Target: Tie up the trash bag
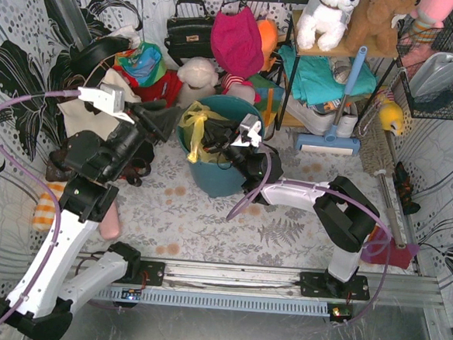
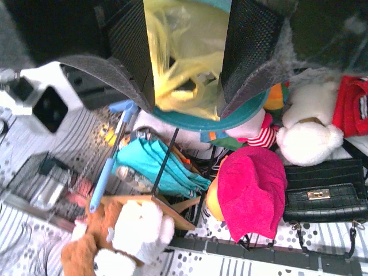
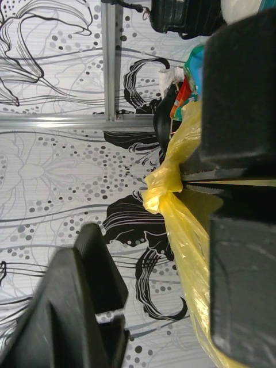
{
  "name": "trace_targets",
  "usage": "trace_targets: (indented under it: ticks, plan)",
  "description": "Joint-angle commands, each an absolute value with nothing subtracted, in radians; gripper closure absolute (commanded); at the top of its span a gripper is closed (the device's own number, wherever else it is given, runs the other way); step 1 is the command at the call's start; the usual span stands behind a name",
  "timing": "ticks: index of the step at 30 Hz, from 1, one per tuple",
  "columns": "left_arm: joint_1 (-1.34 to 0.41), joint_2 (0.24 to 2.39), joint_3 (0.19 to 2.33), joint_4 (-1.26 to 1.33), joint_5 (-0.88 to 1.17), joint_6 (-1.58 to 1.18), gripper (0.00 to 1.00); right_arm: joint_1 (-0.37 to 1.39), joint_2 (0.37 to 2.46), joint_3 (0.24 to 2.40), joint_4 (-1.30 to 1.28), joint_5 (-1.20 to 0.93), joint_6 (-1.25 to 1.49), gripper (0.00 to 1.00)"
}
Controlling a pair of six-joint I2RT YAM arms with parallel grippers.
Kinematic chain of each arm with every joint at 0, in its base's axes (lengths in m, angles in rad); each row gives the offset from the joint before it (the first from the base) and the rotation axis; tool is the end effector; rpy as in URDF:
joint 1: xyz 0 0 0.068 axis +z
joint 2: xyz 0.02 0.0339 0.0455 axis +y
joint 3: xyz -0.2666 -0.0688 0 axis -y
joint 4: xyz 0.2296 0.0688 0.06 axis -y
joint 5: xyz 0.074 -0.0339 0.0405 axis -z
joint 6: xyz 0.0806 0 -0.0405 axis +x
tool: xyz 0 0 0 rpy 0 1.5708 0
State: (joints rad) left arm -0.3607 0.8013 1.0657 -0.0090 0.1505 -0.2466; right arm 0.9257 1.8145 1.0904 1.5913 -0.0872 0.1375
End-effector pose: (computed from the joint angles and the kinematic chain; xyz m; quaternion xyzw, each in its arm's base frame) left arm 0.1727 -0.0781 0.4617 0.0942 0.6052 -0.2798 0.7393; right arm 0.2324 0.3206 0.3827 -0.1700 0.3022 0.4884 0.8008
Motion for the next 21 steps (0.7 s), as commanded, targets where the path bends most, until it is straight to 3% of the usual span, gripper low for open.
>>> trace_targets:
  ticks: [1,8,21]
  plan:
    - [-0.368,0.882,1.144,0.014,0.047,-0.423,0.45,0.921,1.78,1.109,1.689,-0.144,0.116,1.0]
    - [-0.369,1.001,1.2,-0.052,0.131,-0.454,0.43,0.922,1.777,1.105,1.689,-0.126,0.104,1.0]
    - [-0.409,0.996,1.083,-0.019,0.249,-0.535,0.41,0.922,1.791,1.126,1.69,-0.121,0.072,1.0]
